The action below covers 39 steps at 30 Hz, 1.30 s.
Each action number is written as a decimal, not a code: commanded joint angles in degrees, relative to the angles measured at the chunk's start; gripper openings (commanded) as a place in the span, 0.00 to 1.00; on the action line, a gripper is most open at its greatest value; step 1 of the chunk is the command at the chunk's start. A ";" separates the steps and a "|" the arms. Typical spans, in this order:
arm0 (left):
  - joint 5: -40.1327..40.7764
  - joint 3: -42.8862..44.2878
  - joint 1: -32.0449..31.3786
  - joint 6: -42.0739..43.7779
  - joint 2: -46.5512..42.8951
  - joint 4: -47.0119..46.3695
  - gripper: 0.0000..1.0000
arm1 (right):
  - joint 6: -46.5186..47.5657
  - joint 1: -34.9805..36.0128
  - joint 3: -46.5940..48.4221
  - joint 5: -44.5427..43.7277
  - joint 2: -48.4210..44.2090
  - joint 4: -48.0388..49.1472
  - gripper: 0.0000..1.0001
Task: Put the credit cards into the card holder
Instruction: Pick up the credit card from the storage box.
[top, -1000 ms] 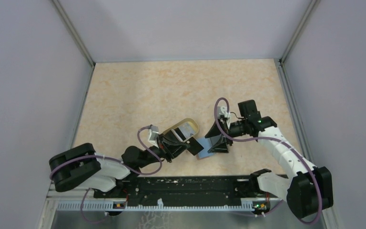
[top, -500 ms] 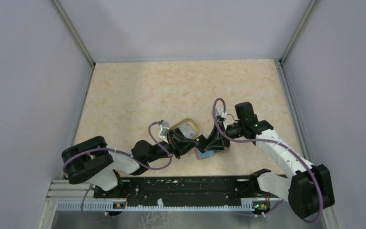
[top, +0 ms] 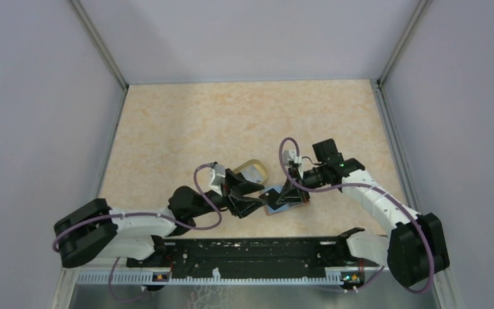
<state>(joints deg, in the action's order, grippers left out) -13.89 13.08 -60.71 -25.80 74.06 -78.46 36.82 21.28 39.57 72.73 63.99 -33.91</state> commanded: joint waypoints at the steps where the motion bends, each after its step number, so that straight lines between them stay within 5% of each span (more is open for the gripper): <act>1: -3.83 7.58 0.40 8.95 -7.35 27.97 0.64 | 9.04 2.25 3.93 -1.32 2.69 -6.45 0.00; 6: -5.17 14.48 0.67 13.52 -6.94 43.53 0.64 | 10.81 2.37 4.41 -0.81 2.54 -7.83 0.00; 13: -7.20 14.56 2.38 13.05 -6.30 43.50 0.63 | 12.17 2.39 4.50 -0.22 2.45 -8.93 0.00; 20: -11.78 12.63 4.19 11.50 -6.85 42.65 0.47 | 13.02 2.36 5.00 -0.11 2.37 -9.86 0.00; 25: -14.05 13.24 4.28 11.26 -5.05 41.58 0.45 | 12.90 2.36 5.08 -0.10 2.64 -9.99 0.00; 31: -17.17 13.87 4.28 10.95 -2.84 39.70 0.27 | 12.93 2.36 5.07 -0.37 3.07 -9.99 0.00; 33: -17.65 14.26 4.35 10.98 -2.09 39.41 0.00 | 12.85 2.36 4.98 -0.57 3.17 -9.88 0.00; 37: -16.44 12.79 5.08 8.98 -2.74 36.92 0.00 | 11.85 2.36 4.52 -1.71 3.16 -8.86 0.00; 39: -14.50 12.12 5.34 7.90 -3.17 35.65 0.20 | 11.70 2.37 4.46 -1.84 3.23 -8.61 0.00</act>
<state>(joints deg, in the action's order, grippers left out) -29.65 26.09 -56.10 -15.77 71.48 -37.65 47.92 23.14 42.15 69.73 67.20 -43.83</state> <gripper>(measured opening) 0.060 0.006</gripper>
